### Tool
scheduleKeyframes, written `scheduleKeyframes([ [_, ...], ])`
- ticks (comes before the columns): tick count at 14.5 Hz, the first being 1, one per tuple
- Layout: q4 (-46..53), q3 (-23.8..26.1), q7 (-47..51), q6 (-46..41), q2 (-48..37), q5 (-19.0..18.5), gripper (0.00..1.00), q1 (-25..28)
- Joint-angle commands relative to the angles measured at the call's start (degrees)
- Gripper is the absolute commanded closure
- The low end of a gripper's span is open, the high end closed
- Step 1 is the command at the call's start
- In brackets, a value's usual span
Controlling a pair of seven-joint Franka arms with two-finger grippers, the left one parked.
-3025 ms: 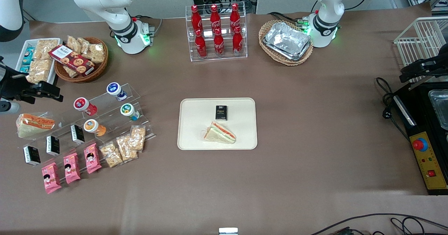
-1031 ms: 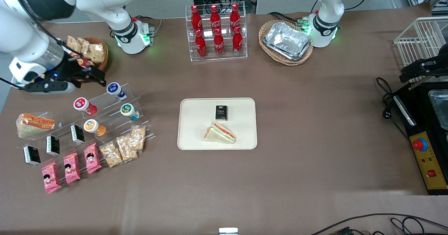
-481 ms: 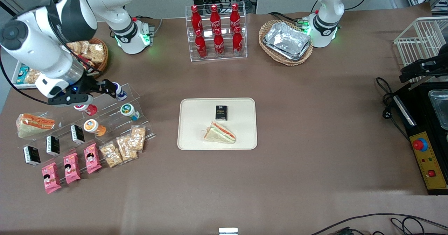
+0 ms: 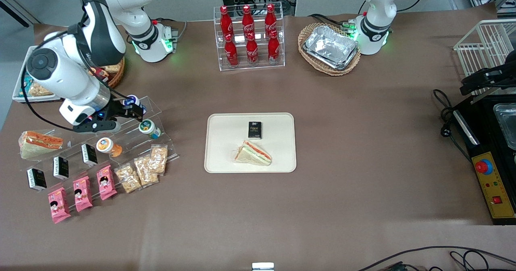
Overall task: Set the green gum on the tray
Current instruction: 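Lower the open right gripper around the green-lidded gum tub, then close the right gripper on the green gum tub and lift it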
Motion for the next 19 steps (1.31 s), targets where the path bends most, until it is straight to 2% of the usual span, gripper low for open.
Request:
scheduleKeyframes([
  [1,-2.72,-0.23,-0.58,4.75,0.97,0.07,0.01,0.39],
  [9,-6.67,-0.23,-0.58,13.1,3.97,-0.02,0.01,3.02],
  [19,-10.37,-0.23,-0.58,18.03,4.93,-0.28,0.02,3.2],
])
